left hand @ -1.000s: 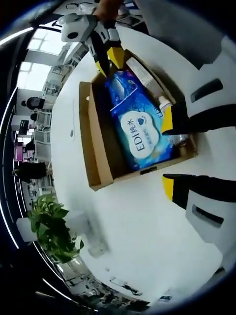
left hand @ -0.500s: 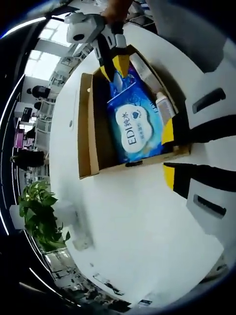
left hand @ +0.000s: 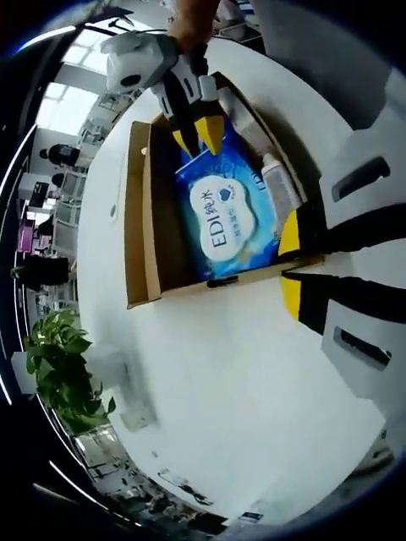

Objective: Operate the shoe box by opening the lid, removing the specified soft item, and placing it in the target area until the item is outside and the box remains undamaged.

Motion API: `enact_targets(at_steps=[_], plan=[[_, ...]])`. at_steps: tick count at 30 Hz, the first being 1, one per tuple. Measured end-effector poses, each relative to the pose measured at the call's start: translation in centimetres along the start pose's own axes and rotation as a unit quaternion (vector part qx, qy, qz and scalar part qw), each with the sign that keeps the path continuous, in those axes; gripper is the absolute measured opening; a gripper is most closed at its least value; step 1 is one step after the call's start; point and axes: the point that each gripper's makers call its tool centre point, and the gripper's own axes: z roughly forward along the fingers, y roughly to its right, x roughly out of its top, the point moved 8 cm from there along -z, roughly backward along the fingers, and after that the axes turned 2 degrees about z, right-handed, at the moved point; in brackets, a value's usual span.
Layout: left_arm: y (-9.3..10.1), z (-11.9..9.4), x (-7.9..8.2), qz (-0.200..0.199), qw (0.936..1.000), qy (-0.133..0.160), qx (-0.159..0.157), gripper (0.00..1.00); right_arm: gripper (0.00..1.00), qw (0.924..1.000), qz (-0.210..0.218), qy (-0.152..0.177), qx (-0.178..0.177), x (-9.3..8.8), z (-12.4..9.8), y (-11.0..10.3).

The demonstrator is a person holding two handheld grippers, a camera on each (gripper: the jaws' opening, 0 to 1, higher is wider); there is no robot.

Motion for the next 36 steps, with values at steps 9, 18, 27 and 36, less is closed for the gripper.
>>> enact_targets(at_steps=[9,18,27,36], plan=[[-0.2,0.0,-0.1,0.001,1.0000,0.001,0.003,0.05,0.19,0.9997,0.008,-0.024,0.001,-0.2,1.9,0.1],[-0.2,0.0,0.1,0.009,0.9999,-0.006,0.004,0.05,0.02,0.9993,0.029,-0.021,-0.006,0.1,1.7,0.8],[-0.2,-0.1,0.1,0.010,0.9998,-0.012,0.008,0.05,0.00,0.9979,0.063,0.014,0.004,1.2,0.0,0.2],[-0.1,-0.1,0.2,0.019,0.9995,-0.022,0.010,0.06,0.00,0.9973,0.063,0.036,-0.014,0.9,-2.4,1.1]])
